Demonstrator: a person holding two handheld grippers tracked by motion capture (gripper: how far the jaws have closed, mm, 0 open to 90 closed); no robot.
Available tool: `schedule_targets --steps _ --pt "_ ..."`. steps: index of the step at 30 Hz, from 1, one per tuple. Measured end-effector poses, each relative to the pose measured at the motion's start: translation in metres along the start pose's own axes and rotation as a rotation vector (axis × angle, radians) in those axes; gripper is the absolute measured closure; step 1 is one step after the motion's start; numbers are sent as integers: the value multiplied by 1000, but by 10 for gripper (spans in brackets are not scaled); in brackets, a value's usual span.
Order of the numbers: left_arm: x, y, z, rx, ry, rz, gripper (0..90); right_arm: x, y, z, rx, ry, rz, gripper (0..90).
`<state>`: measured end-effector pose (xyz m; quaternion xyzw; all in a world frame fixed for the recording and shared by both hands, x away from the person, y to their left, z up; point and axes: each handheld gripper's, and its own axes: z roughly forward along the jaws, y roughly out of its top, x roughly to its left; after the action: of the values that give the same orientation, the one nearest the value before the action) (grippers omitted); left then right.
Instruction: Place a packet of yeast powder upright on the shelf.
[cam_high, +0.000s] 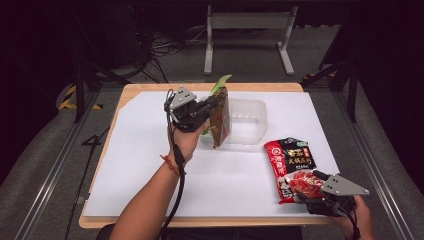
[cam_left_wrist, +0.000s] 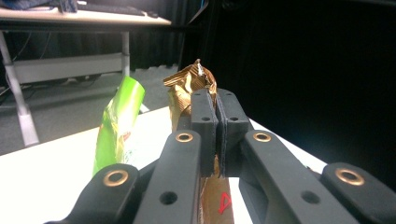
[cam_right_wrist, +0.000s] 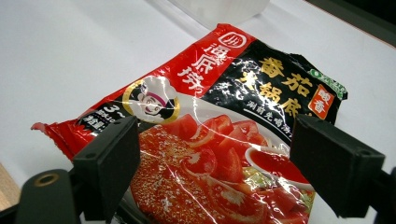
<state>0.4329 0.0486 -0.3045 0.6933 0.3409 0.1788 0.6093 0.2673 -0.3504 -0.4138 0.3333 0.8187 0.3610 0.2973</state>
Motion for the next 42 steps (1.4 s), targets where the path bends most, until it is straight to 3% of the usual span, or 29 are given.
schedule_targets --steps 2,8,18,25,33,42 --pt "1 0 6 11 24 13 878 0 0 0 0 -2 -2 166" --pt "6 4 21 18 72 -23 878 -1 -1 0 0 1 1 167" --pt "10 14 56 27 185 6 879 0 -1 0 0 3 0 167" --pt "8 19 74 33 212 10 878 -1 -2 0 4 -2 -2 166" --pt "3 -3 80 40 147 1 872 -2 -2 -2 -6 0 1 167" --pt "3 -24 71 62 80 36 868 -1 -1 -2 -7 -1 3 166"
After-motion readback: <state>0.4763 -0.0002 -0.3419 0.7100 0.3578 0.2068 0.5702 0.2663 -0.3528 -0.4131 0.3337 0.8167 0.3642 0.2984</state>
